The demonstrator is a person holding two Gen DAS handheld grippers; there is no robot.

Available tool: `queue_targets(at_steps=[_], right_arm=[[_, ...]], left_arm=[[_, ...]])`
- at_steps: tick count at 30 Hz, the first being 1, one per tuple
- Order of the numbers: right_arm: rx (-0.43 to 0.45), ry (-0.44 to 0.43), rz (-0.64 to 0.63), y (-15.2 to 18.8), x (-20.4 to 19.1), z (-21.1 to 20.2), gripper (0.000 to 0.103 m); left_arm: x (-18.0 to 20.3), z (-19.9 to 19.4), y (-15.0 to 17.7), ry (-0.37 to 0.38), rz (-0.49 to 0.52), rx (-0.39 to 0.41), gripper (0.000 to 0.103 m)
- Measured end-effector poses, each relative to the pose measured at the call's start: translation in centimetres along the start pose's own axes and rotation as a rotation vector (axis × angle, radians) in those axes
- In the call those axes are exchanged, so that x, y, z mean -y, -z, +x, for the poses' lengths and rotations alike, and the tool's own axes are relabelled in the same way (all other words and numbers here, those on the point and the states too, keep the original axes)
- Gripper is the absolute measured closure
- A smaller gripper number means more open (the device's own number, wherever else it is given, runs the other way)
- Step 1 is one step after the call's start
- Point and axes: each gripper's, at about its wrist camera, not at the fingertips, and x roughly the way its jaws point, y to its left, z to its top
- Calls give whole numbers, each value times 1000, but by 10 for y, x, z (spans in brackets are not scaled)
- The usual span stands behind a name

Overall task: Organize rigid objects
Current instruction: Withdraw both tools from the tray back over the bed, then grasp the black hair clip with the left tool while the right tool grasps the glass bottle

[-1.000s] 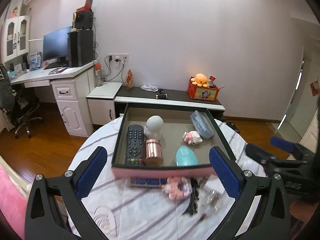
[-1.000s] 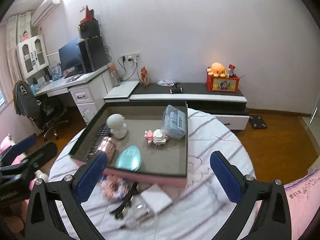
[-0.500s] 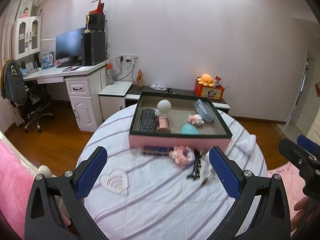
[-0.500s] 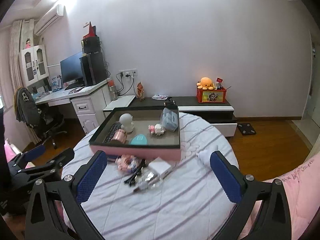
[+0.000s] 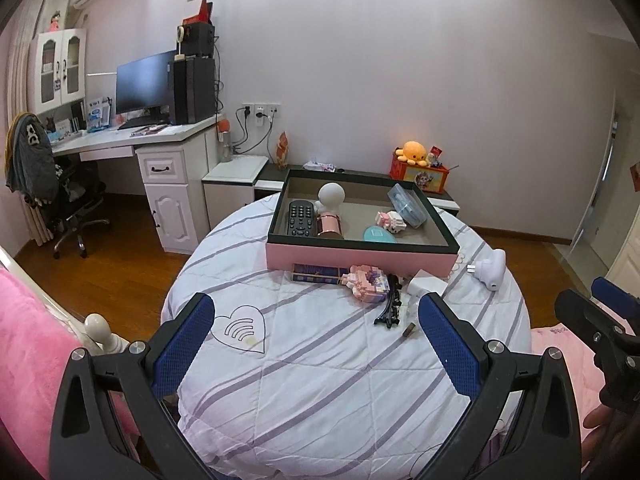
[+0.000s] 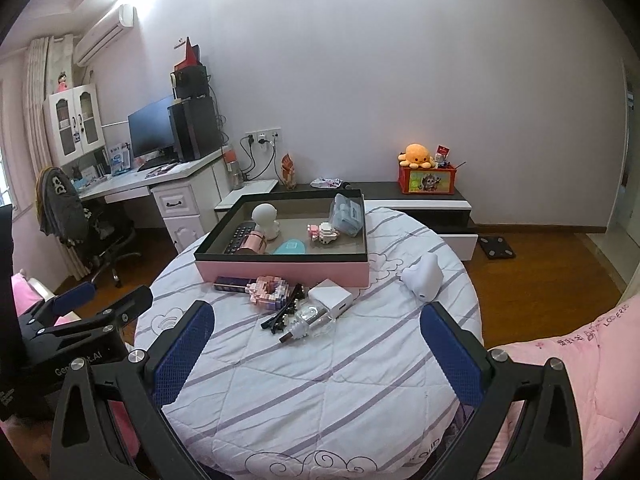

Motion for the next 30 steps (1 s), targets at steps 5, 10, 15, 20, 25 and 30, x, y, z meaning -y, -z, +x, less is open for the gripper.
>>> queue_targets(at_steps=[5, 10, 15, 20, 25, 30], right_arm=[[-8, -7, -15, 2, -5, 2, 0], [-31, -3, -26, 5, -5, 13, 0], [-105, 8, -7, 17, 3, 44, 0], [-198, 9, 18, 33, 10, 88, 0], [-249, 6, 49, 35, 16, 124, 0], [-285, 9, 48, 30, 12, 154, 3]], left_arm=[[-1, 1, 0, 1, -1, -6, 0], [-3, 9, 2, -2, -5, -26, 0], [-6, 26, 7, -1, -8, -74, 0], [-7, 50, 17, -3, -4, -130, 0], [-6, 77, 20, -8, 14, -165, 0], [-5, 100, 20, -4, 19, -197, 0]])
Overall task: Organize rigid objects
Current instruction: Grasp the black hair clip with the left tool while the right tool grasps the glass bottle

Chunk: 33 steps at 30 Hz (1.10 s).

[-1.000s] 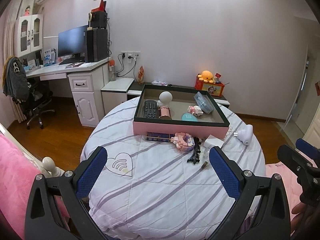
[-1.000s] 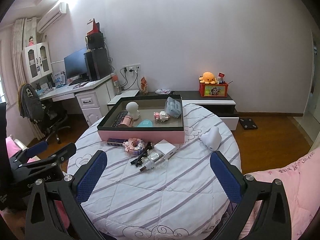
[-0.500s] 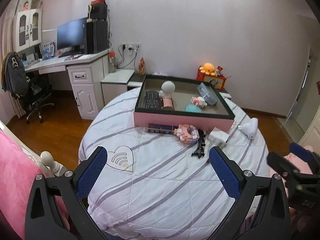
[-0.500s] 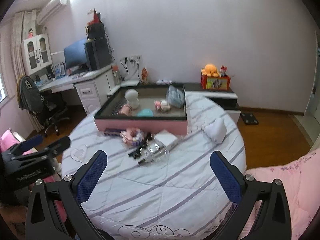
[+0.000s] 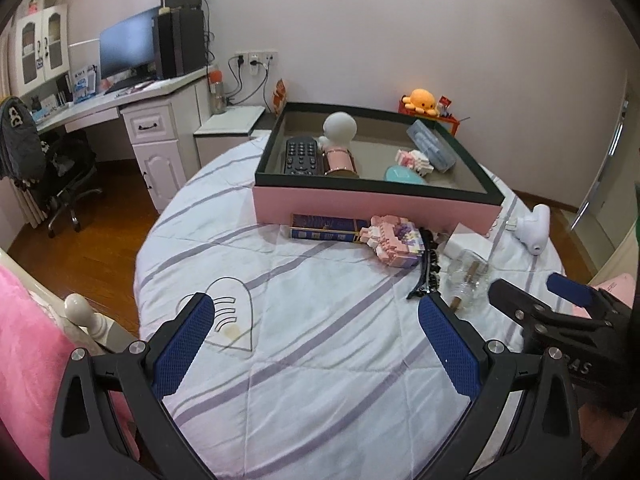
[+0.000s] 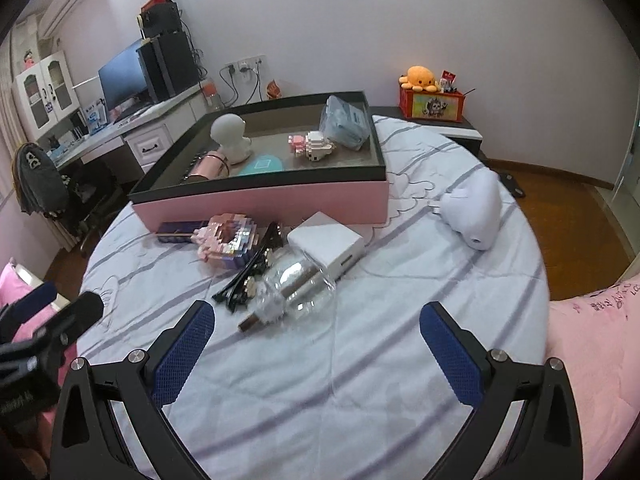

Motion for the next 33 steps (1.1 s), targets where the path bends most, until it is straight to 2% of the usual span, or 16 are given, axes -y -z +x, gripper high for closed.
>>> queue_targets(at_steps=[3, 6, 10, 13, 16, 21, 25, 30, 33], right_arm=[[-34, 21, 9, -5, -2, 18, 7], [-76, 17, 22, -5, 0, 37, 23], [-98, 7, 12, -5, -5, 51, 31], [-92, 27, -13, -4, -8, 56, 33], [-81, 20, -24, -3, -5, 54, 44], [-75, -7, -25, -1, 7, 44, 45], [-69, 3, -15, 2, 20, 34, 44], [-58, 60, -21, 0, 36, 27, 44], [-58, 69, -7, -2, 44, 29, 44]], left_arm=[[0, 13, -1, 3, -2, -20, 0], [2, 23, -2, 5, 3, -33, 0], [4, 34, -3, 10, 4, -49, 0], [9, 41, -4, 19, 7, -59, 0], [15, 47, -6, 31, 14, -63, 0], [29, 52, -8, 60, 40, -66, 0], [43, 59, -12, 93, 64, -76, 0], [61, 72, -17, 141, 107, -107, 0], [69, 85, -17, 130, 116, -126, 1]])
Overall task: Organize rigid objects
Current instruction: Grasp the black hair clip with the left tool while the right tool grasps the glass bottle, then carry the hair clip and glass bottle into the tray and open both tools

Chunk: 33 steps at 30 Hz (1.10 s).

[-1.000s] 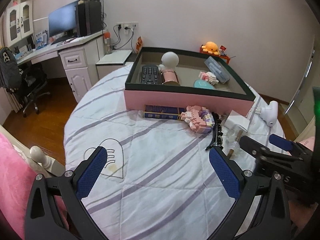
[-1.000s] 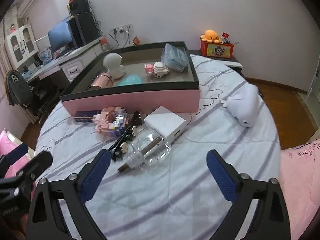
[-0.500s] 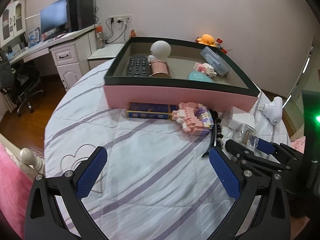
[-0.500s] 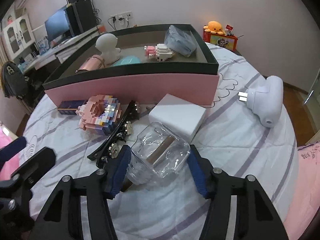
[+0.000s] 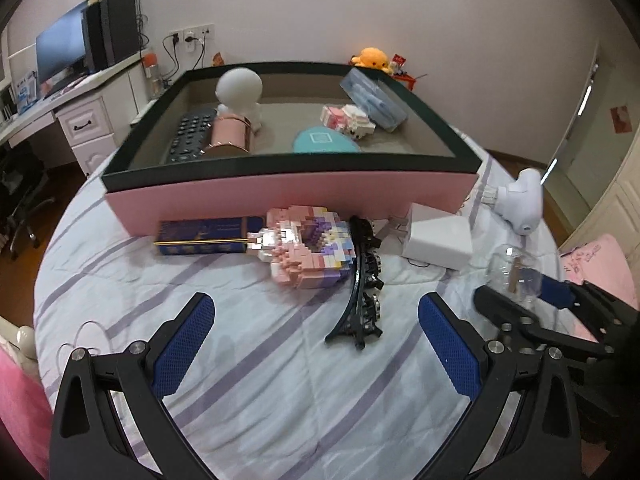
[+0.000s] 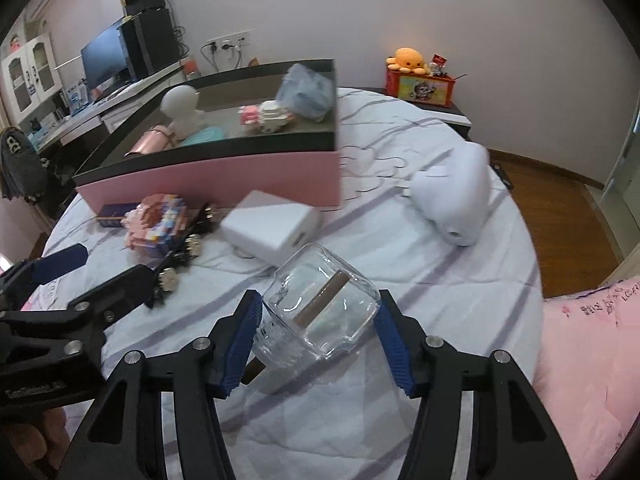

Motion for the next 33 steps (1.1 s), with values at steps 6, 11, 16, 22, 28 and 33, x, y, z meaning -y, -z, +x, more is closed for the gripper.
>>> queue_targets(at_steps=[6, 11, 16, 22, 28, 33], right_arm=[[0, -16, 7, 0, 2, 2, 44], [4, -29, 5, 1, -2, 1, 44], [11, -38, 4, 2, -5, -3, 44], [15, -52, -5, 4, -11, -8, 44], [28, -59, -17, 3, -16, -16, 44], [44, -69, -30, 2, -23, -27, 44]], left_arm=[[2, 23, 4, -31, 4, -44, 18], [3, 23, 3, -29, 13, -36, 35], [4, 15, 9, -14, 25, -21, 67], [-7, 8, 10, 52, -19, -28, 67], [-9, -9, 17, 69, -20, -14, 67], [-9, -32, 13, 77, -20, 23, 67]])
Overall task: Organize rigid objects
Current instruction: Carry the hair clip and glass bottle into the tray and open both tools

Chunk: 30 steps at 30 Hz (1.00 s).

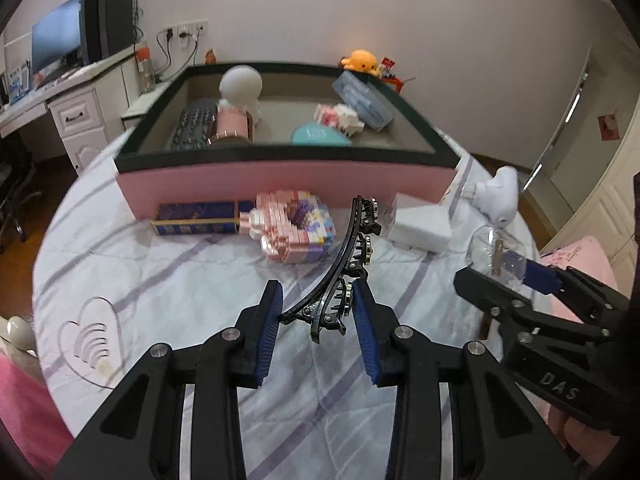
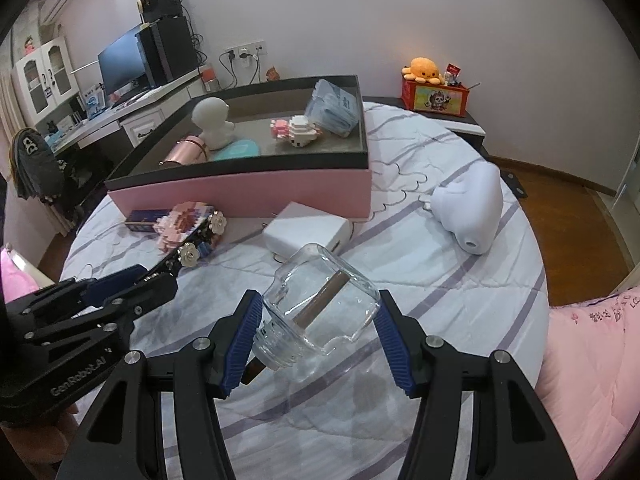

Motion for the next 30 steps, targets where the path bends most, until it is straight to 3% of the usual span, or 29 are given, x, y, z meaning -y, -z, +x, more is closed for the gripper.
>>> queue_targets(at_steps=[8, 16, 23, 30], right_arm=[[59, -40, -24, -23, -12, -21, 44], [141, -82, -79, -94, -26, -18, 44], [112, -84, -92, -143, -26, 28, 44], [30, -58, -120, -150, -18, 74, 44]], left_arm=[[-8, -38, -19, -4, -10, 79, 67], [-31, -50, -72, -32, -17, 165, 67], [-50, -18, -117, -39, -34, 154, 67], [-45, 30, -138, 27, -58, 86, 67]])
